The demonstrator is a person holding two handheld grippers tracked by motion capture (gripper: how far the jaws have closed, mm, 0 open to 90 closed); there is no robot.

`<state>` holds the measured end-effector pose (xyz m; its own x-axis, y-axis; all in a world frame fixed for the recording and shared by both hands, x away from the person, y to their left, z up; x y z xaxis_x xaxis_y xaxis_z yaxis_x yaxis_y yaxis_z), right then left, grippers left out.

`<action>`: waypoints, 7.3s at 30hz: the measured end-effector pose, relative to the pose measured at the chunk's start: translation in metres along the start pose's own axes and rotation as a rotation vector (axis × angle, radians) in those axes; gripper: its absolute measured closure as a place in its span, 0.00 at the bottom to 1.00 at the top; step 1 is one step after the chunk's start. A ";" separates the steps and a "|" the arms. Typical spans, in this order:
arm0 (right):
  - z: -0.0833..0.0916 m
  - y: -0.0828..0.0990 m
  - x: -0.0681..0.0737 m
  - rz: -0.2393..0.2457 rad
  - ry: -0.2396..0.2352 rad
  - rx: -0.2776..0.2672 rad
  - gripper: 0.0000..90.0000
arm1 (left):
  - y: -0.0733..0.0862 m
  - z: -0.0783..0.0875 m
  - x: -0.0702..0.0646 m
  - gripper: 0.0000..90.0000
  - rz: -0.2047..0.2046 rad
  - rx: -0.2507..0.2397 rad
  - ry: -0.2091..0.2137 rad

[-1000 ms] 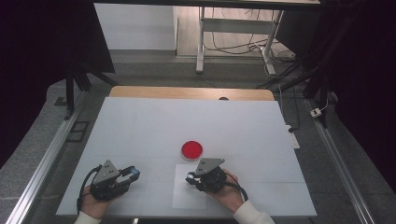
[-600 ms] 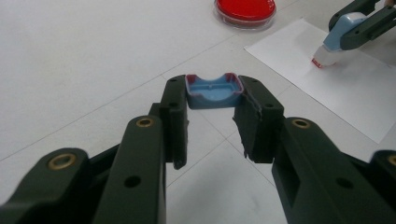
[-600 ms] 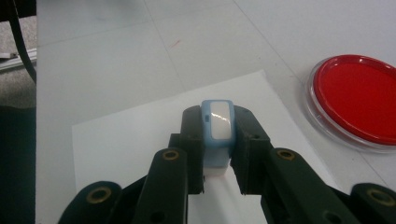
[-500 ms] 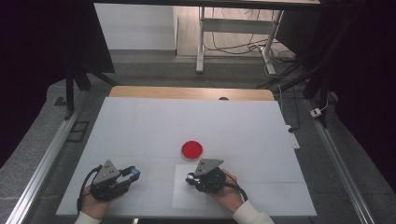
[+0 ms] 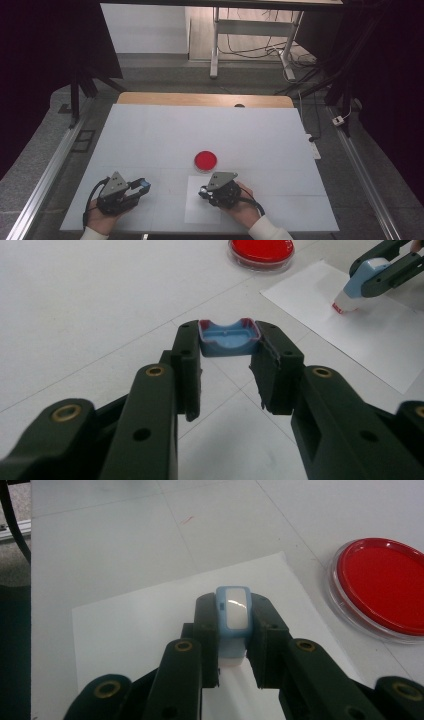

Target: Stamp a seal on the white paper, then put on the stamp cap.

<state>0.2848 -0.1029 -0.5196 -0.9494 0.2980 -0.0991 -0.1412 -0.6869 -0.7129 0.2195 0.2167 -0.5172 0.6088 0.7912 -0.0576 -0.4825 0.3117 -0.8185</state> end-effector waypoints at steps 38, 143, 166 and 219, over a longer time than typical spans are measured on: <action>0.000 0.001 -0.001 -0.045 -0.005 -0.007 0.84 | 0.000 0.001 0.001 0.72 0.009 -0.005 -0.006; 0.082 0.003 -0.047 -0.302 0.107 -0.346 0.84 | 0.001 -0.004 0.002 0.72 0.003 -0.001 -0.015; 0.081 0.002 -0.047 -0.301 0.104 -0.349 0.83 | -0.007 -0.013 -0.006 0.72 -0.025 0.001 0.002; 0.079 0.002 -0.044 -0.303 0.100 -0.353 0.83 | -0.038 -0.066 -0.042 0.72 -0.127 0.024 0.081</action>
<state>0.3046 -0.1692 -0.4618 -0.8460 0.5244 0.0961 -0.2876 -0.2973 -0.9104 0.2537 0.1366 -0.5212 0.7141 0.7000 -0.0007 -0.4128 0.4203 -0.8080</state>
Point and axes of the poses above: each handheld gripper's, and its own axes: z roughly backward along the jaws, y roughly out of its underside, x roughly to its left, the point moved 1 cm from there along -z, roughly forward along the jaws
